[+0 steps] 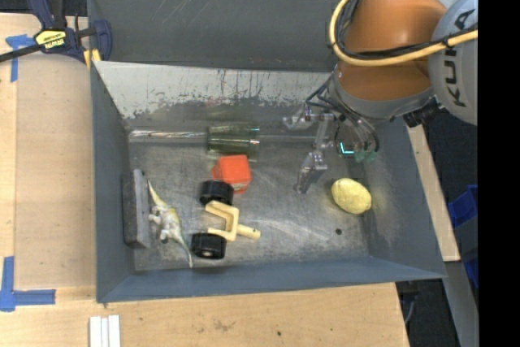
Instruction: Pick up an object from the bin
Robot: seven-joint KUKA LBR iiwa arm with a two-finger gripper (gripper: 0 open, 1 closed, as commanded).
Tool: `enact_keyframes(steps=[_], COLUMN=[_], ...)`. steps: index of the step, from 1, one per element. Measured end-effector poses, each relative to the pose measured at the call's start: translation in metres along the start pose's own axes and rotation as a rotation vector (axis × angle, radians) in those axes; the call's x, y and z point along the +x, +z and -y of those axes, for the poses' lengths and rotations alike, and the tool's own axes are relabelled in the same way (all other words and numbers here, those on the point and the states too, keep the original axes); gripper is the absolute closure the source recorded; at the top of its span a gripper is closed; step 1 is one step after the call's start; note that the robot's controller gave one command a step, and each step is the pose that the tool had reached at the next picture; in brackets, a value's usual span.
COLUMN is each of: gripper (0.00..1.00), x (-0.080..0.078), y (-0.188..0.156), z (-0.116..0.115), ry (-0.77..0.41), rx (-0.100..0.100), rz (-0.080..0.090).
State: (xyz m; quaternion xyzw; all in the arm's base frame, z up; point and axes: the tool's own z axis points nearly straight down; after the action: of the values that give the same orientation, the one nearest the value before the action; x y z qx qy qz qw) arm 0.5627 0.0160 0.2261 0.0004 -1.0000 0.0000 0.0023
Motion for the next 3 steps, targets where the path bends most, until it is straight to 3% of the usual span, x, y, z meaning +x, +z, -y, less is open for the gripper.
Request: enact_keyframes(steps=[2, 3], gripper=[0.0, 0.0], x=[-0.004, -0.017], y=[0.008, 0.035], z=[-0.002, -0.028], ry=[-0.053, -0.132], rx=[0.001, 0.002], rz=[0.013, 0.008])
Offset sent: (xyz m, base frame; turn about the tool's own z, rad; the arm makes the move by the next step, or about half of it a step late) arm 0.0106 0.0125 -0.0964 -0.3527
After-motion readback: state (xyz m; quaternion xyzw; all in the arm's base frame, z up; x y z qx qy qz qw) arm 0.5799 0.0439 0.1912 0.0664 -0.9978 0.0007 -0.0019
